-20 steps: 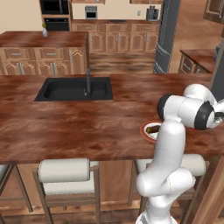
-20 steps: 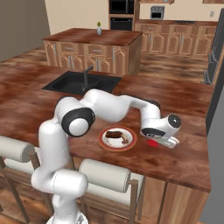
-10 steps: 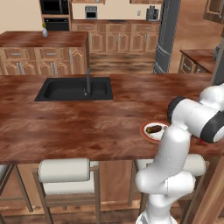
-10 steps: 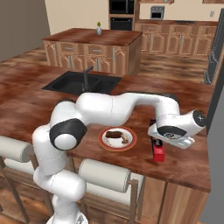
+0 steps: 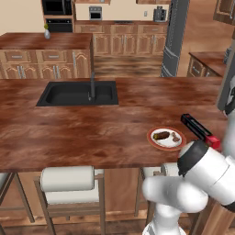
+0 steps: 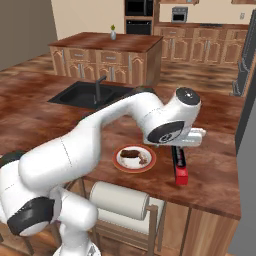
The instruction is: Retrieve the tupperware and aluminum foil from the cabinet and place them on the dining counter near the plate with mushroom and sweet potato to prepare for storing leftovers.
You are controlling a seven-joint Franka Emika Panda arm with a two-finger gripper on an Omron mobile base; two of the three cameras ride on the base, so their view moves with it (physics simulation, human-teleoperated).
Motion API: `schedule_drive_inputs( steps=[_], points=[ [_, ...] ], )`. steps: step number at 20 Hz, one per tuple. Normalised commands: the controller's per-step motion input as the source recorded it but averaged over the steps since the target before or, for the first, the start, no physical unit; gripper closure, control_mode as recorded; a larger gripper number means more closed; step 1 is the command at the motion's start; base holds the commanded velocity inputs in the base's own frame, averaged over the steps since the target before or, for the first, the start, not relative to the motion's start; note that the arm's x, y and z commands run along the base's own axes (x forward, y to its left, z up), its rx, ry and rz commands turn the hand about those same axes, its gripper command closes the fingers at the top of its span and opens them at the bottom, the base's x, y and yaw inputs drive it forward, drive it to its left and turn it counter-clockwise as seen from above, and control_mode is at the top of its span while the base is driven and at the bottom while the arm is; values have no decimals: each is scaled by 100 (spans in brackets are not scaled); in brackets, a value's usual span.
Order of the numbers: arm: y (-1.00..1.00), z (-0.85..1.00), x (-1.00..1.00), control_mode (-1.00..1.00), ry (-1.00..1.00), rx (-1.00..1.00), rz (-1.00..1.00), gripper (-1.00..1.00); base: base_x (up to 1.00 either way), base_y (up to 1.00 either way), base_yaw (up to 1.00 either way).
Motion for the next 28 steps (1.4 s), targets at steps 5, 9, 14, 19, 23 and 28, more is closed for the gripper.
schedule_drive_inputs(
  steps=[5, 9, 14, 19, 23, 28],
  points=[
    [100, 74, -77, -100, -7, -52, 1, -100, 0, 0, 0],
    [100, 17, -69, -100, -29, -29, 0, -100, 0, 0, 0],
    [92, 68, -24, -100, -18, -2, 0, -100, 0, 0, 0],
    [93, 82, 0, -100, -6, 4, 6, -100, 0, 0, 0],
    [23, 12, -8, -100, -15, 0, 43, -100, 0, 0, 0],
    [0, 0, -8, -100, -19, 0, 51, -100, 0, 0, 0]
  ],
)
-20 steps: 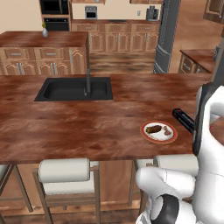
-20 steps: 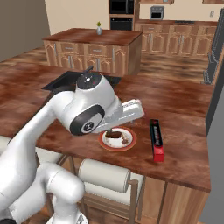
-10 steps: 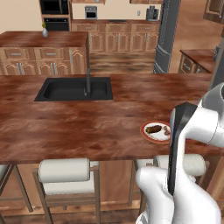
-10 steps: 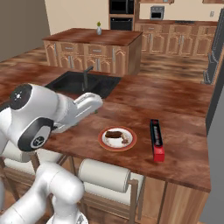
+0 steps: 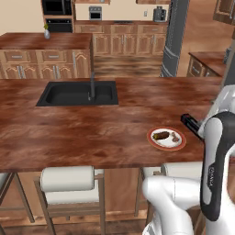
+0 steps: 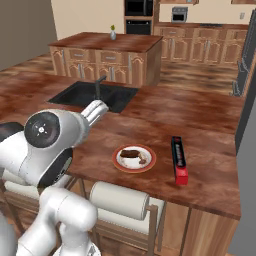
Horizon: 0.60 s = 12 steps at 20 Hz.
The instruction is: Retrieve the tupperware and aluminum foil from the cabinet and place them on the dining counter near the plate with mushroom and sweet potato to prepare for storing leftovers.
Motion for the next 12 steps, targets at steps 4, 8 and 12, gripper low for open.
schedule_drive_inputs(
  steps=[4, 8, 12],
  points=[
    [6, 0, 0, 100, -4, 0, 22, -100, 0, 21, 21],
    [0, 0, 0, 100, 0, 0, 0, -100, 0, 89, 42],
    [0, 0, 0, 100, 0, 0, 0, -100, 0, 100, 36]
  ],
)
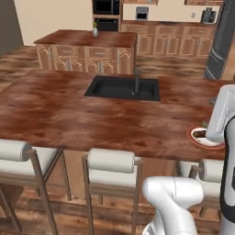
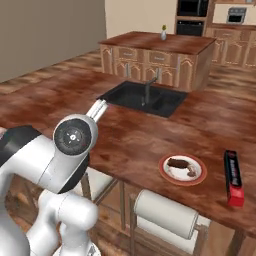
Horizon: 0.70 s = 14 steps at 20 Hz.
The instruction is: Retrieve the tupperware and aluminum foil from the cabinet and place them on the dining counter near the plate with mushroom and sweet potato to prepare for storing leftovers.
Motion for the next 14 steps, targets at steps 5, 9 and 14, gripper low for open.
schedule_drive_inputs(
  steps=[5, 9, 14],
  points=[
    [0, 0, 0, 100, 0, 0, 0, -100, 6, 100, 28],
    [0, 0, 0, 100, 0, 0, 0, -100, 9, 100, 31],
    [0, 0, 0, 100, 0, 0, 0, -100, 2, 100, 39]
  ],
)
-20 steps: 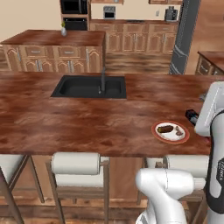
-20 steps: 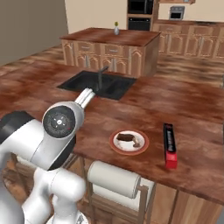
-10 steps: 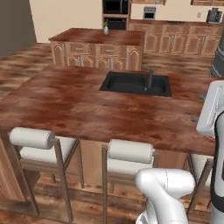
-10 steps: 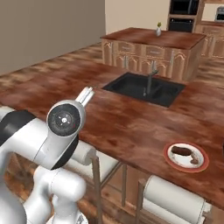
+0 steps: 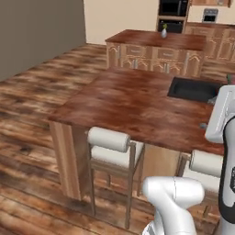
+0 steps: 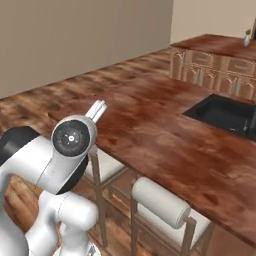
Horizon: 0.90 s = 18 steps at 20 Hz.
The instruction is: Retrieve the tupperware and aluminum foil from the cabinet and place them on the dining counter near the plate with mushroom and sweet potato to prepare for storing leftovers.
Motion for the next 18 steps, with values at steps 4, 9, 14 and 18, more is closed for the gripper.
schedule_drive_inputs(
  steps=[4, 9, 14, 18],
  points=[
    [0, 0, 0, 100, 0, 0, 0, -100, 0, 100, 44],
    [0, 0, 0, 100, 0, 0, 0, -100, 17, 100, 39],
    [0, 0, 0, 100, 0, 0, 0, -100, 63, 100, 29],
    [0, 0, 0, 100, 0, 0, 0, -100, 93, 100, 20]
  ],
)
